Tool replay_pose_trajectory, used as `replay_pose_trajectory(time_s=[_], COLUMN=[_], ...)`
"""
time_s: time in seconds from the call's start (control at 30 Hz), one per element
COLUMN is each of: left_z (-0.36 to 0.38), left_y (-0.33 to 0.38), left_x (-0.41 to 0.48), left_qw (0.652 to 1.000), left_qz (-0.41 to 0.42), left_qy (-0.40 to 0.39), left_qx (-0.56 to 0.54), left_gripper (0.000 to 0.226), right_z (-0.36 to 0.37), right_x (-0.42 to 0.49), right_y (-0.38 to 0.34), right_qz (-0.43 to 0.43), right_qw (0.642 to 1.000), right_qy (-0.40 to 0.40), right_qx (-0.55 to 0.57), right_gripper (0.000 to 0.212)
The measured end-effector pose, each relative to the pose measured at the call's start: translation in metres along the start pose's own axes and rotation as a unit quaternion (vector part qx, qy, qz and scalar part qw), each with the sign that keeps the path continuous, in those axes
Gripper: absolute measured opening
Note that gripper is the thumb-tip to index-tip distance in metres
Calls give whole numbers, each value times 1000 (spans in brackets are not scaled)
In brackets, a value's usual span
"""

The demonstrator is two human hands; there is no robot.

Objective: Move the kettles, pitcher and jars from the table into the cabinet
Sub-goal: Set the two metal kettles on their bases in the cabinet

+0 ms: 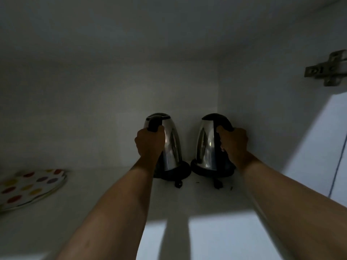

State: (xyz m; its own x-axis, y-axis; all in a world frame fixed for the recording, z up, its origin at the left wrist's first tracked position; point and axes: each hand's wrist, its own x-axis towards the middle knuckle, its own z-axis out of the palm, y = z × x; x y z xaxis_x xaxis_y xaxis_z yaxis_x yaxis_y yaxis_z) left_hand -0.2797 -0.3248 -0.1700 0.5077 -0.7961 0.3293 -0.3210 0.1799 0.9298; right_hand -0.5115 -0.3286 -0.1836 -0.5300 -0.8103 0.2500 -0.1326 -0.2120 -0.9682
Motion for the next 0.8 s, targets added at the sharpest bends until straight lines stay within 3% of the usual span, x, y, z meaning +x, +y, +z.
replay_pose_trajectory(time_s=[0.5,0.8], left_z=[98,106], left_y=[-59,-60], left_x=[8,6], left_qw=[999,999], left_qz=[13,33], left_qy=[16,-28], left_qx=[-35,-20], left_gripper=[21,15], right_z=[55,62], right_x=[55,49], right_y=[68,72], right_qz=[-49,-72], right_qw=[997,992], right_qy=[26,-17], right_qx=[-49,-98], right_gripper=[40,28])
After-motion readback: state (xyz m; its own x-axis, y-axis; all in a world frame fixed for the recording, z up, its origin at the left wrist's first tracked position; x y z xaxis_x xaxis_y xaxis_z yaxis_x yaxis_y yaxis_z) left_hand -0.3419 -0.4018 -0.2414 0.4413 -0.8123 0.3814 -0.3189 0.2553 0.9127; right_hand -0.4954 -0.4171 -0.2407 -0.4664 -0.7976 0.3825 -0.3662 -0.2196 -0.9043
